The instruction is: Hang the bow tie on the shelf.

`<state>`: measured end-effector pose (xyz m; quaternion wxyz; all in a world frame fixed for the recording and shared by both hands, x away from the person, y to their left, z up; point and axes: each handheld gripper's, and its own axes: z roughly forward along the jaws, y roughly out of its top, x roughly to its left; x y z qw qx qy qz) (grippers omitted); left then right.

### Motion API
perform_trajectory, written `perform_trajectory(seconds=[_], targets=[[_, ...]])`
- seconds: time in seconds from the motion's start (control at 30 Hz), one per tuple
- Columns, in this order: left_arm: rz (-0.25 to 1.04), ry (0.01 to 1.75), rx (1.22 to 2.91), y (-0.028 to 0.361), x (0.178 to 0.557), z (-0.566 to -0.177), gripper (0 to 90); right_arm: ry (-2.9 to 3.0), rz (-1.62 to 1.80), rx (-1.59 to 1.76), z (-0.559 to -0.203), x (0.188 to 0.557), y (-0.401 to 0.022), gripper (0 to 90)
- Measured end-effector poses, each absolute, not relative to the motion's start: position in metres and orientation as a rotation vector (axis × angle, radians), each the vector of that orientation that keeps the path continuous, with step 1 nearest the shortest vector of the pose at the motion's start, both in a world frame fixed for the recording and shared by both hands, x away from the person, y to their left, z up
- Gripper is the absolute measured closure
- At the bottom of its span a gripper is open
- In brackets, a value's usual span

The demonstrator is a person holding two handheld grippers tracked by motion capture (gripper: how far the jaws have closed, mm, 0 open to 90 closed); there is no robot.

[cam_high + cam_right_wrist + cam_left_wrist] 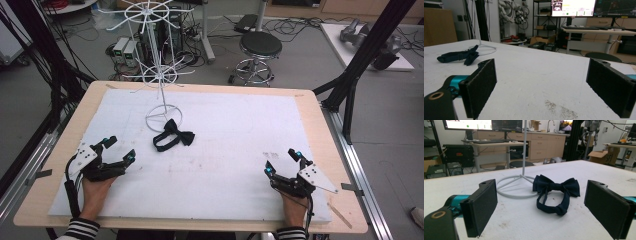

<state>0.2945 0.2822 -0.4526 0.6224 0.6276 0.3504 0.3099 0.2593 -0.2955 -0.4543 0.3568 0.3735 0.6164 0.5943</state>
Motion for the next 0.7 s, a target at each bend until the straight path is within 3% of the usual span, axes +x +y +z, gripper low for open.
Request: perform_trajectory(seconds=[0.7], targets=[[0.687, 0.722, 1.515, 0.269, 0.300, -0.433, 13.1, 1.589, 1.533, 0.973, -0.454, 0.260, -0.296, 8.6]])
